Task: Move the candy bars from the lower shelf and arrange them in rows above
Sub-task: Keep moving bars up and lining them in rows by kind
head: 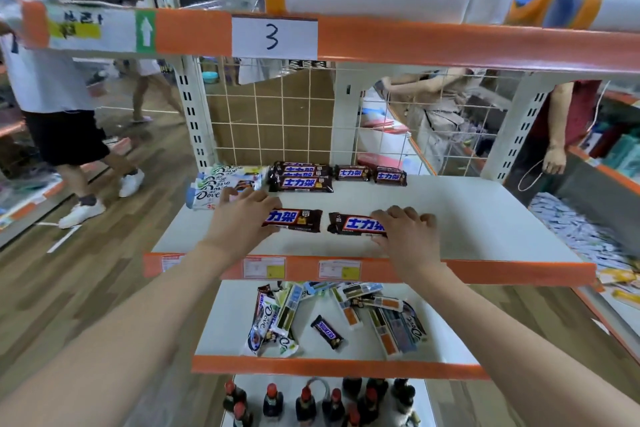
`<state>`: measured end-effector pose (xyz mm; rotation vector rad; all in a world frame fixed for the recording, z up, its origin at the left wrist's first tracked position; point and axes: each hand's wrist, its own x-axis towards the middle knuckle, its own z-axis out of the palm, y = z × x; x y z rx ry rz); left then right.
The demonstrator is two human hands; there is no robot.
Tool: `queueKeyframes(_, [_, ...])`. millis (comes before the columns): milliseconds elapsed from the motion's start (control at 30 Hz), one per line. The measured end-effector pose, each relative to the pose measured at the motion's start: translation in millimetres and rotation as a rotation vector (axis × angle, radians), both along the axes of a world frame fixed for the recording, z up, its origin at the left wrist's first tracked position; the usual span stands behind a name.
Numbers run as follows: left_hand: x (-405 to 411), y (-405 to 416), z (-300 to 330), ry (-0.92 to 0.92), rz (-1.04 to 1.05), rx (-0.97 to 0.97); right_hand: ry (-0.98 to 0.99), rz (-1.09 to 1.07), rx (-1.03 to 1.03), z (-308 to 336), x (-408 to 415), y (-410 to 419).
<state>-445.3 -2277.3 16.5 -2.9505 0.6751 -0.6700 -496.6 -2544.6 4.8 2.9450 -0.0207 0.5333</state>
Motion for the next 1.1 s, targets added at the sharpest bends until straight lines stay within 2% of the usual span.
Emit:
queueKeyframes(200, [43.3,1.2,-1.0,0.009,-0.017,0.023,-0.128,-0.015,-0.087,-14.5,40.5,0.0])
queueKeyframes(500, [99.8,-8.6,-6.0,0.043,-0.05,0.017,-0.031,-0.028,0.045,-9.7,80.9,-4.8])
queueKeyframes(1100, [148.4,-44.9,-18.5,0.084,-0.075,0.027,0.069,-0.108,0.064,-17.4,121.2,-29.9])
